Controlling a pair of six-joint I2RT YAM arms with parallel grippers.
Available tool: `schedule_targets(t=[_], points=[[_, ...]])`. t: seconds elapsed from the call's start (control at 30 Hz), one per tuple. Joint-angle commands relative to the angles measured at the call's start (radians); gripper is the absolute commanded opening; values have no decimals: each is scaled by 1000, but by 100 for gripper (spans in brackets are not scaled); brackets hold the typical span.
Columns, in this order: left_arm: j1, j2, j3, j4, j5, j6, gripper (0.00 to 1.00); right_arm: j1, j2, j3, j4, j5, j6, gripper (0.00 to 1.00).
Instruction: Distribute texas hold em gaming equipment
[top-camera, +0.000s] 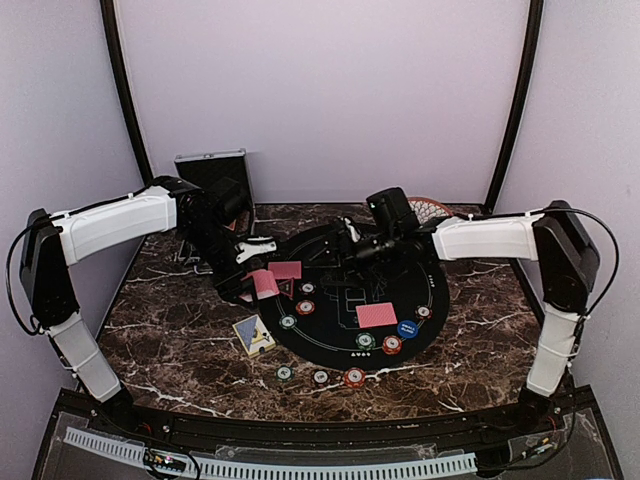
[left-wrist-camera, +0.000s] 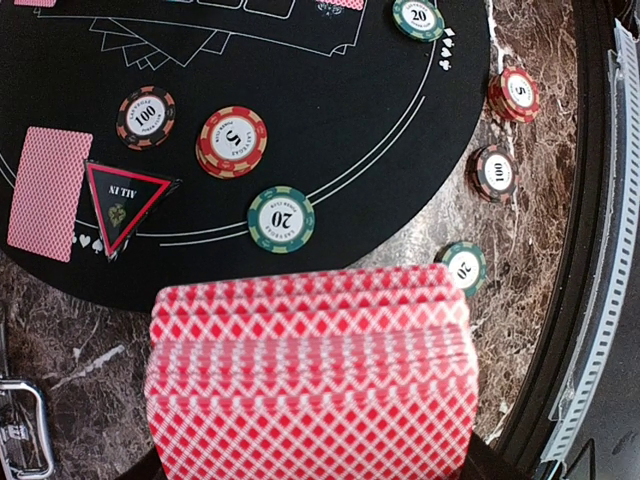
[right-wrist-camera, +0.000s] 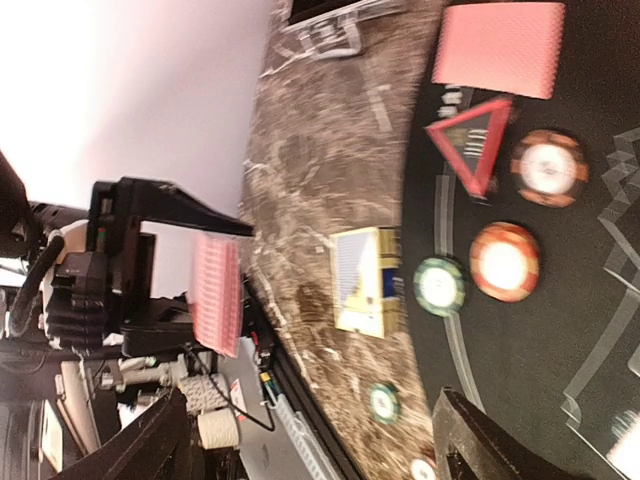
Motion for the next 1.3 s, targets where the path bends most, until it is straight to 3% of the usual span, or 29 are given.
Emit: schedule_targets(t=[0.0, 0.73, 1.07, 1.27], points=[[4, -48, 23, 9, 35, -19, 0, 53, 80, 76, 161, -61, 112, 86], [5, -52, 25, 21, 46, -27, 0, 162, 312, 259, 312, -120, 245, 86], [5, -45, 29, 26, 43, -25, 0, 193, 411, 319, 501, -149, 405, 87], [5, -43, 29, 25, 41, -20, 0, 197, 449, 348, 522, -162, 445, 88]])
